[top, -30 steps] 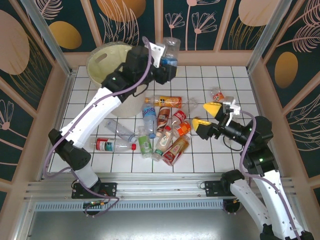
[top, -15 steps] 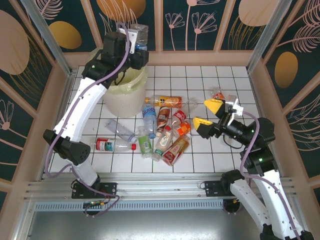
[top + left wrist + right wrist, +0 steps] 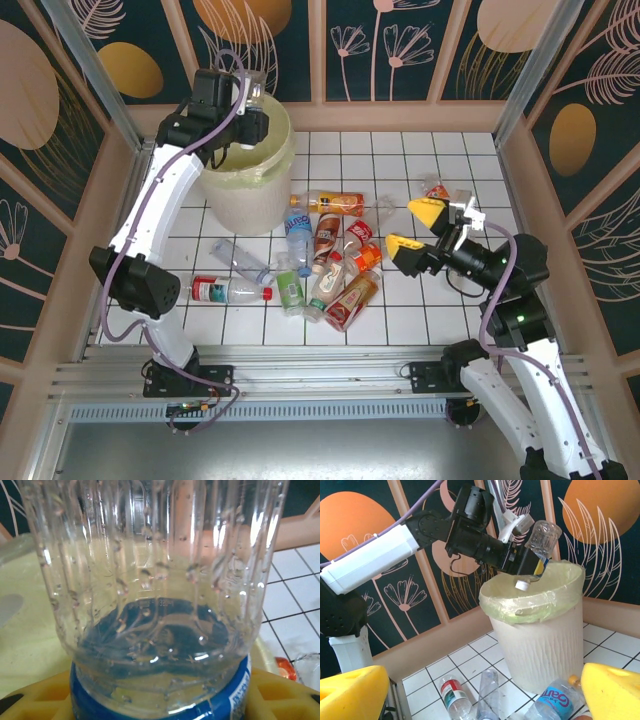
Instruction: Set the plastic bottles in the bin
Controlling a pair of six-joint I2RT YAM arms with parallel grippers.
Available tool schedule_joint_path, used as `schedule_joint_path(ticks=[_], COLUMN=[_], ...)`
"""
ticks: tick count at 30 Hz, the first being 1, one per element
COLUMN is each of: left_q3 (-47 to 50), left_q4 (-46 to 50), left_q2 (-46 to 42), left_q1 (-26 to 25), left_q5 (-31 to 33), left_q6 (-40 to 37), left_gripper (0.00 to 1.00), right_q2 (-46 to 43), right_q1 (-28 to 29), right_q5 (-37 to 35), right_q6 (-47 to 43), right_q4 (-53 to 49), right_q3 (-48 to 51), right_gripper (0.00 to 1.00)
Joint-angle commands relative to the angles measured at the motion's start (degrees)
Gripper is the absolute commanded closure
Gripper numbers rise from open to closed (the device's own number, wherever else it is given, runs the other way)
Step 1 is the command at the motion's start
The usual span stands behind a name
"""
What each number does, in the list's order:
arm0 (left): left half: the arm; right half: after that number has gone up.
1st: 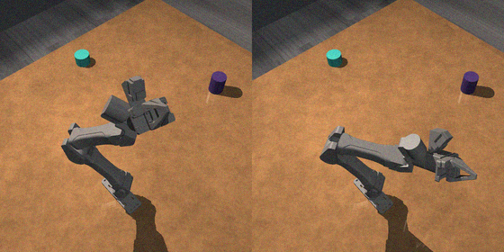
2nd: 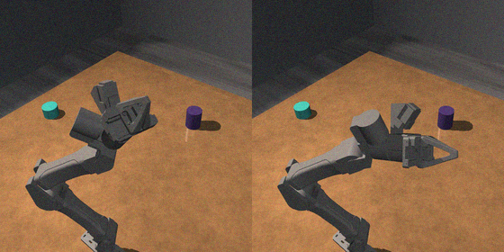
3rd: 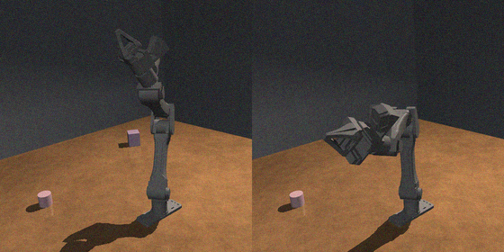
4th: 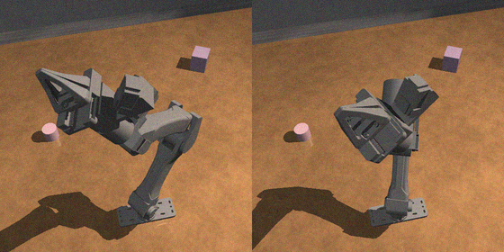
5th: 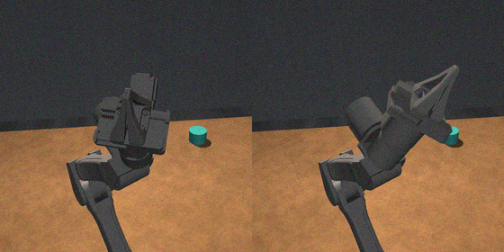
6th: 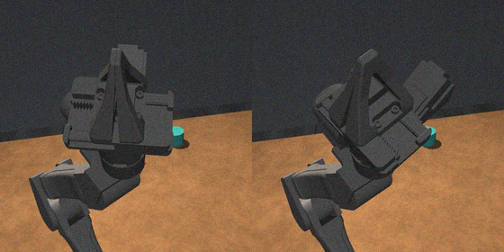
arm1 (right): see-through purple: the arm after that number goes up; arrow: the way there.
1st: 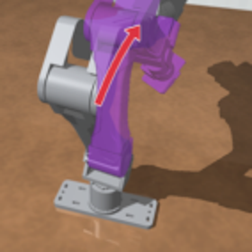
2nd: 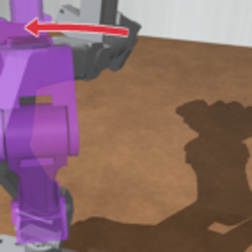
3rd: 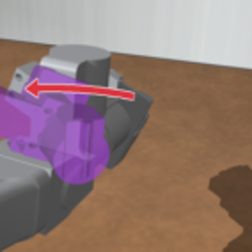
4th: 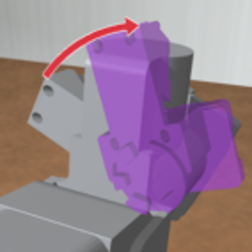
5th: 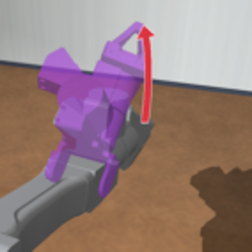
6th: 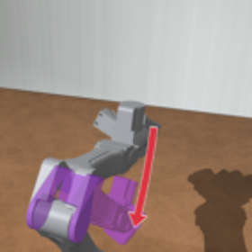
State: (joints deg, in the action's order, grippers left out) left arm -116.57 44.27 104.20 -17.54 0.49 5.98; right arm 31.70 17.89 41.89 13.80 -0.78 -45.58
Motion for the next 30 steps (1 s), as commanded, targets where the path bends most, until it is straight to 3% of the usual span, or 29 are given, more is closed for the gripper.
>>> schedule_joint_path(ticks=[1, 8, 30], left_q3=[1.1, 1.7, 2.4], left_q4=[1.8, 4.2, 9.3], left_q2=[2.5, 5.9, 11.5], left_q1=[1.6, 2.5, 2.7], left_q5=[-1.0, -0.7, -0.5], left_q6=[-0.7, -1.0, -1.5], left_gripper=[0.48, 0.48, 0.43], right_q2=[0.6, 2.5, 6.4], right_q1=[0.2, 0.2, 0.2], right_q5=[0.0, -4.5, -5.7], right_q6=[-0.5, 1.6, 3.6], right_q4=[-0.4, -2.0, -2.3], right_q3=[0.5, 0.1, 0.5], right_gripper=[0.01, 0.01, 0.01])
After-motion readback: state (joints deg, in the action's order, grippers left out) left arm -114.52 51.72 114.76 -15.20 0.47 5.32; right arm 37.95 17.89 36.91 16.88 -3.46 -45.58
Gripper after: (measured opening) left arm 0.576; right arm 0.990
